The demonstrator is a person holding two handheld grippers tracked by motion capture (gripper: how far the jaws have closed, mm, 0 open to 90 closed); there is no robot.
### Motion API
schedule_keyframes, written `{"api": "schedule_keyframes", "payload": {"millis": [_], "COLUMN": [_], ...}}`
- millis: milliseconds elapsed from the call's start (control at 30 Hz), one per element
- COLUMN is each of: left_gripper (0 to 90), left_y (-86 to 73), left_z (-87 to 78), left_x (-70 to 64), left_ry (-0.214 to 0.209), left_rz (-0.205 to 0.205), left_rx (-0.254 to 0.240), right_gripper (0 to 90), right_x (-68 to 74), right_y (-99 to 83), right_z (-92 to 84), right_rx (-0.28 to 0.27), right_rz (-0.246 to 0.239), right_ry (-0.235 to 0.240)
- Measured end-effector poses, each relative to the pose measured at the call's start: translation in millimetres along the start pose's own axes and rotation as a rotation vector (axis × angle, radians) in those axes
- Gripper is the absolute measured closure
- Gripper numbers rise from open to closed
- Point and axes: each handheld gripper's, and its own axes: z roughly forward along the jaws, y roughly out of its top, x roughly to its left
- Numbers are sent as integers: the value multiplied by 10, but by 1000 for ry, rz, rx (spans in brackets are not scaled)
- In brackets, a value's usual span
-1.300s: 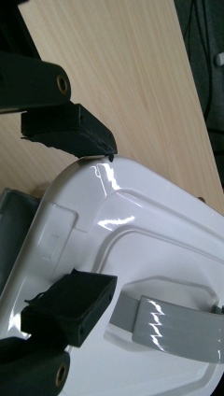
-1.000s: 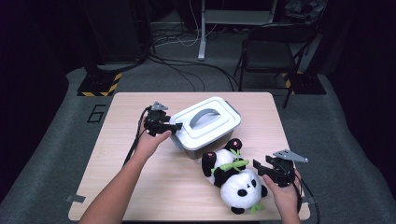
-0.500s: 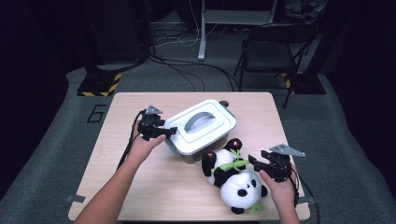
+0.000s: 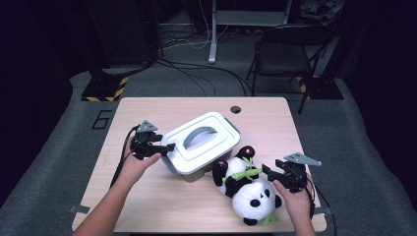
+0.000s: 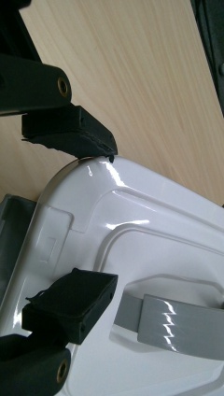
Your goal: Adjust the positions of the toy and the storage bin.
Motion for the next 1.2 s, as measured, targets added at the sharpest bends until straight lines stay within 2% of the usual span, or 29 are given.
{"api": "schedule_keyframes", "payload": {"millis": [100,133,233,300,367,400,467,533,633,700,933,1200], "left_gripper": [315,312,358,369,441,443,505,517,535,543,557,556], "left_y": [-77,-108,-77,-36,8,8,58,73,71,66,-57,-216], "left_z": [-73,-115,-151,-131,-104,-104,-45,-2,29,26,-133,-303], "left_x": [-22,-12,53,98,141,141,169,183,211,212,174,103], "left_ry": [0,-14,-26,-12,-27,-27,-36,-32,-56,-60,-59,-51], "left_rz": [2,-3,6,7,8,8,13,20,-9,-7,-27,-30], "left_rx": [-12,-6,4,2,5,5,6,11,3,3,-1,-13], "right_gripper": [381,380,376,374,374,374,375,376,380,381,380,380], "right_x": [7,5,-8,-11,-14,-14,-13,-14,-17,-16,-44,-12], "right_y": [-11,-14,-24,-34,-42,-46,-51,-59,-76,-80,-101,-104], "right_z": [-1,-1,3,12,17,18,20,25,31,31,41,37], "right_rx": [3,2,5,6,8,9,11,16,14,15,28,29], "right_rz": [9,6,6,13,13,13,15,16,15,18,38,23], "right_ry": [-2,-2,-8,-13,-12,-12,-11,-12,-14,-11,8,5]}}
